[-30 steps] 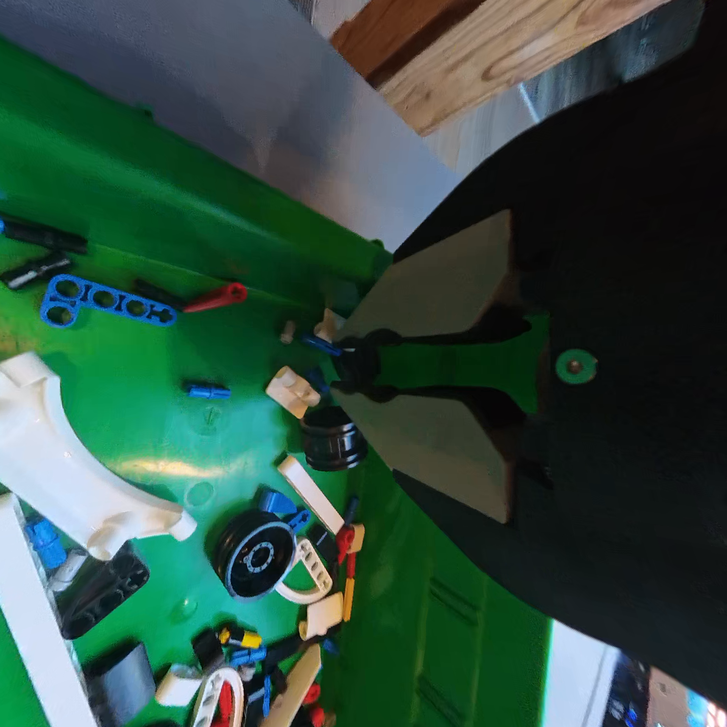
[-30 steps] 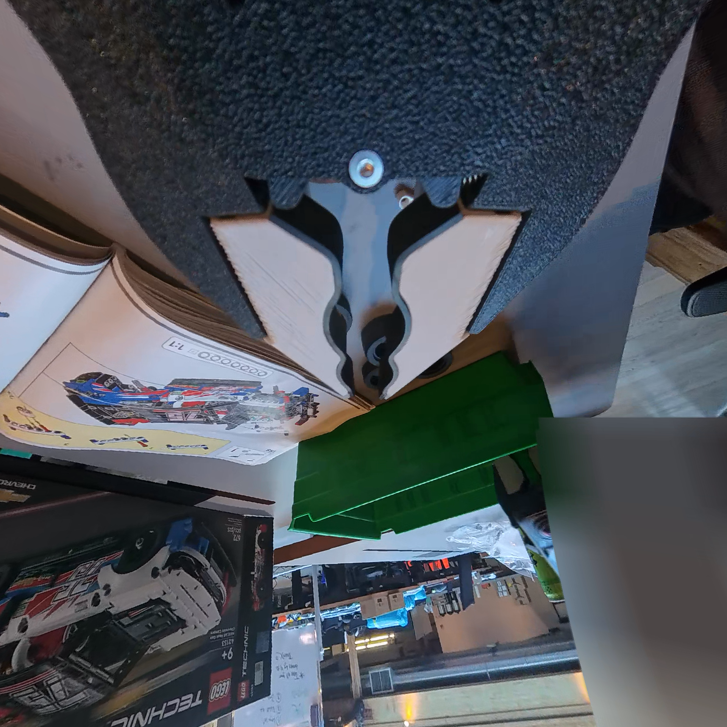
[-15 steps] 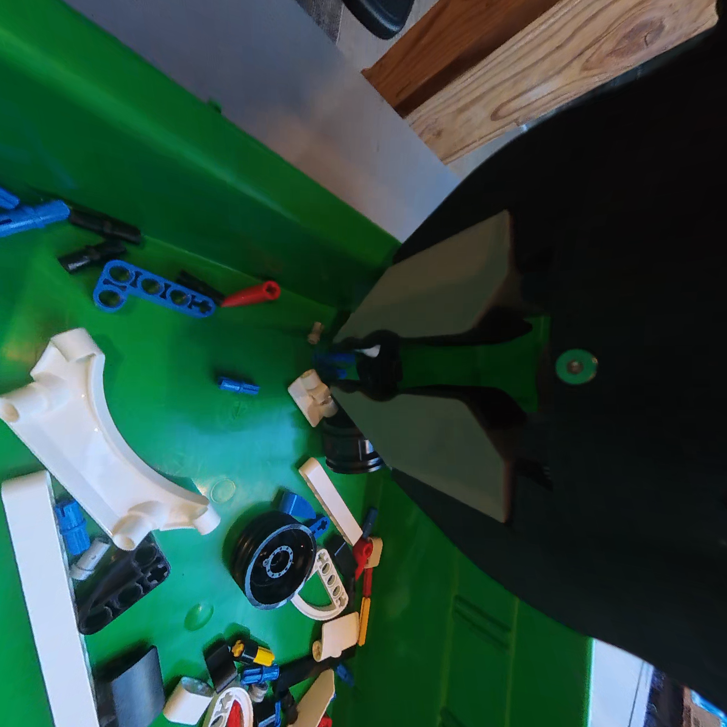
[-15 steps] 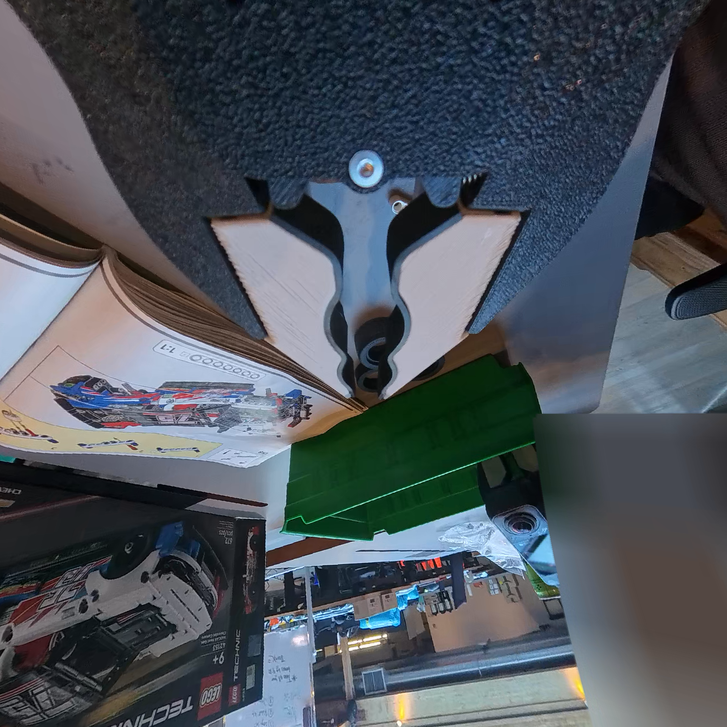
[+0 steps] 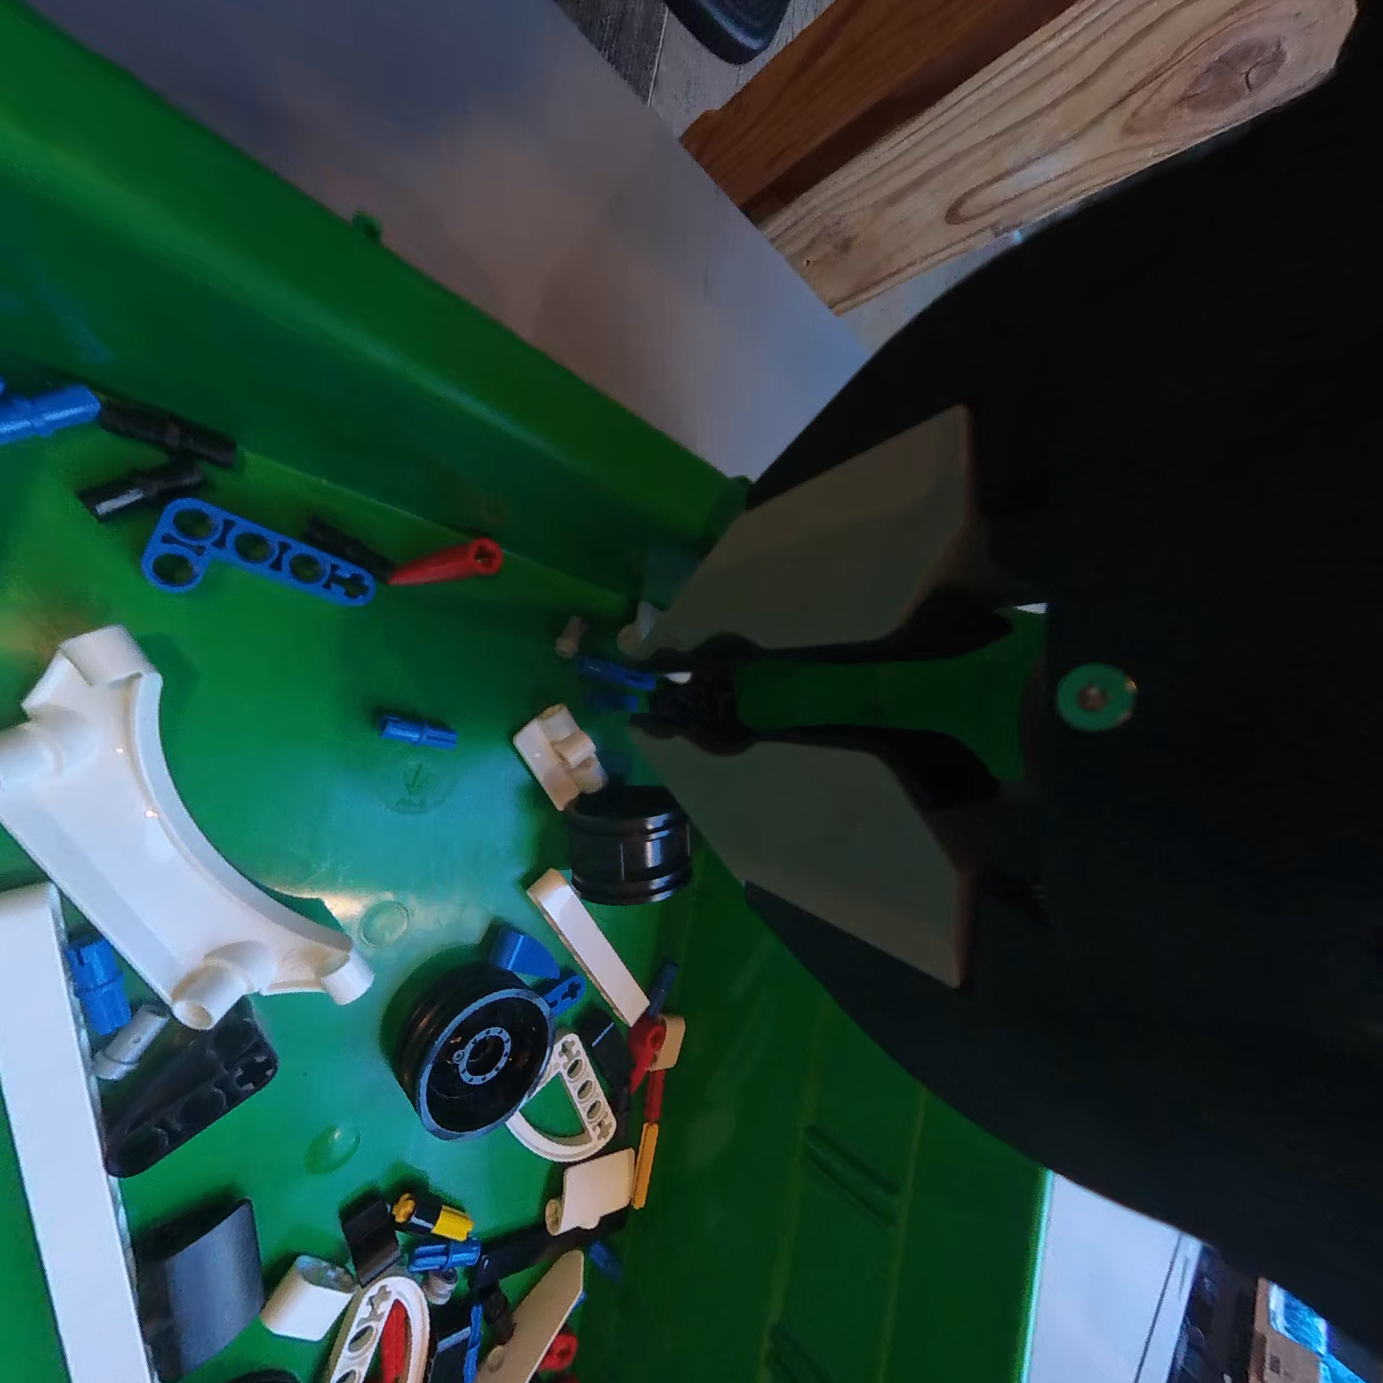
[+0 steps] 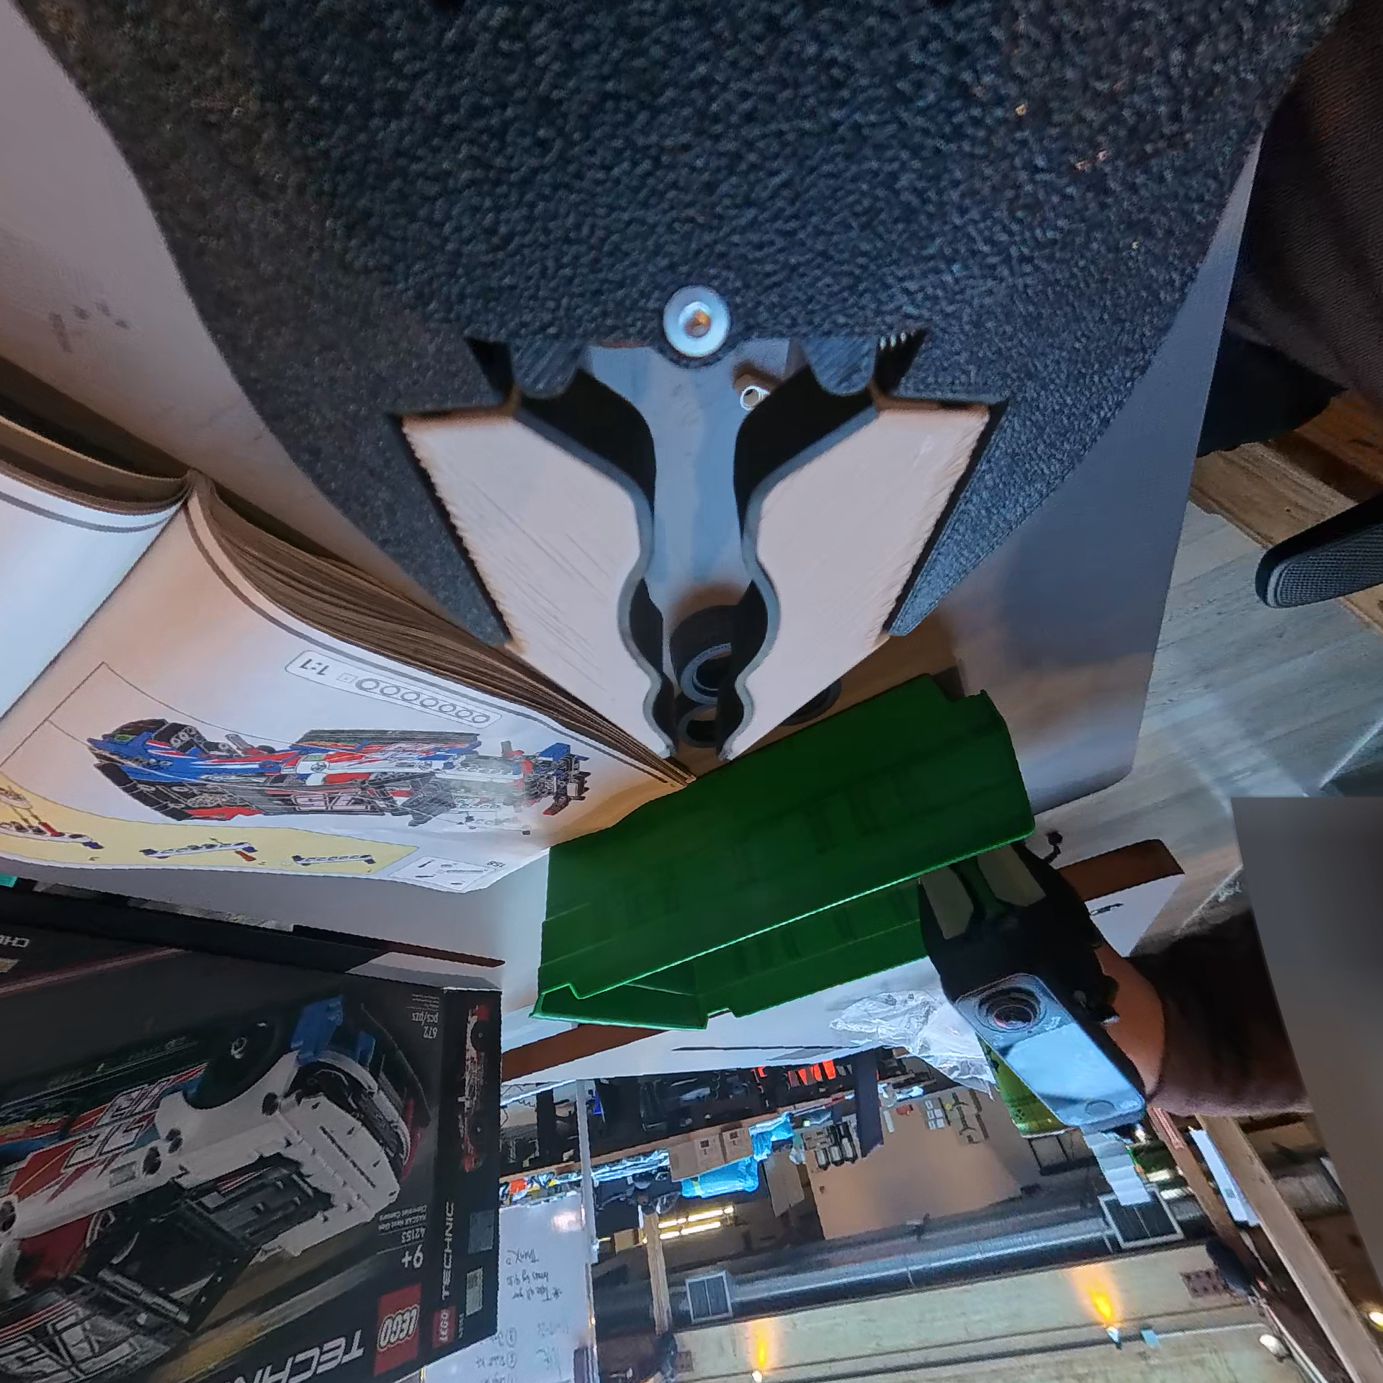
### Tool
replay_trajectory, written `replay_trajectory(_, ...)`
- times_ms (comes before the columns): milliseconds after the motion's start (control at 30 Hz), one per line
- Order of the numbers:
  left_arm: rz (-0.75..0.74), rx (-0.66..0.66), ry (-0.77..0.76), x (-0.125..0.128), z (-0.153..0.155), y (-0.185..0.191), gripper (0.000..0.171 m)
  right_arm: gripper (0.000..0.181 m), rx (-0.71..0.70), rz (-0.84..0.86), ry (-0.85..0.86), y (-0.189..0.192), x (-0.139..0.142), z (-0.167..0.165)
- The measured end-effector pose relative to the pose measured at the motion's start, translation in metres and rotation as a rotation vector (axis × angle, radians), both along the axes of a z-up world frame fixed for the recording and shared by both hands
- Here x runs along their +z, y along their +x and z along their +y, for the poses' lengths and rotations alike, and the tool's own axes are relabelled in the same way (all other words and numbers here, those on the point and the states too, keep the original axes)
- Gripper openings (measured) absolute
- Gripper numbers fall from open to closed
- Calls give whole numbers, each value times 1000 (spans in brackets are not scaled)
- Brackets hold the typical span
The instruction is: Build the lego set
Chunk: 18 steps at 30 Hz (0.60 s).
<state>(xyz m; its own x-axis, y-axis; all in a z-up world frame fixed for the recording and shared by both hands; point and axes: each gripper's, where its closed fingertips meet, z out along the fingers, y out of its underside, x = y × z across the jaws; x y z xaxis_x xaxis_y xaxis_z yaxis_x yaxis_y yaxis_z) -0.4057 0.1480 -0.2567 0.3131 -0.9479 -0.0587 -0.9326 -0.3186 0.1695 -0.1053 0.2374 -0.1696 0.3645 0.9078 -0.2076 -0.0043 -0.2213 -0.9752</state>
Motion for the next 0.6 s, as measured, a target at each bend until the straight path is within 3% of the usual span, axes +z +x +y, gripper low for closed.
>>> replay_trajectory(233, -25, 20, -13, 6, 1, -6, 0, 9, 1, 1, -7, 0, 0, 0)
replay_trajectory(600, -17, -22, -87, -8, -4, 7, 0, 9, 1, 10, -14, 1, 0, 1)
